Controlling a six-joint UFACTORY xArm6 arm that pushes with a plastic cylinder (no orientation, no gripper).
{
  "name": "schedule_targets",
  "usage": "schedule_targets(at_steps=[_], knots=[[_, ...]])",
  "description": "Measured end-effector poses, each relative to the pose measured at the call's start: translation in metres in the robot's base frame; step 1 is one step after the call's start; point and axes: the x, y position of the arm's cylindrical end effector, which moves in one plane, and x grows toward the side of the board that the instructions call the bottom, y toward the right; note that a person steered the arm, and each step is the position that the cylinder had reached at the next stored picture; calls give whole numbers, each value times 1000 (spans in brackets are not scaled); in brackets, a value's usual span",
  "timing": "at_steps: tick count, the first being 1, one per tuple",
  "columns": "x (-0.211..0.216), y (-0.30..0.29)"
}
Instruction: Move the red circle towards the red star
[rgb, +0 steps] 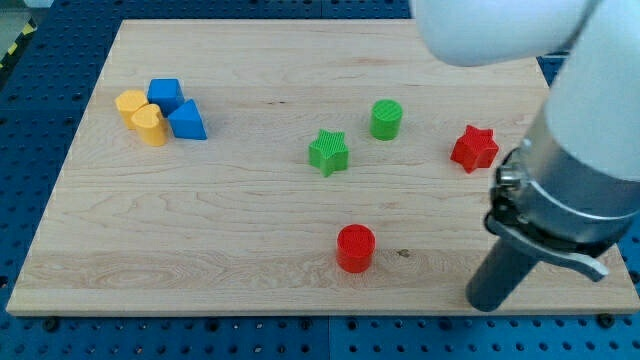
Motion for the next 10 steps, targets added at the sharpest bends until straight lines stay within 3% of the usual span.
schedule_targets(at_steps=[1, 2, 6, 10], knots=[[-1, -100], [-1, -153], [-17, -135], [-80, -77]])
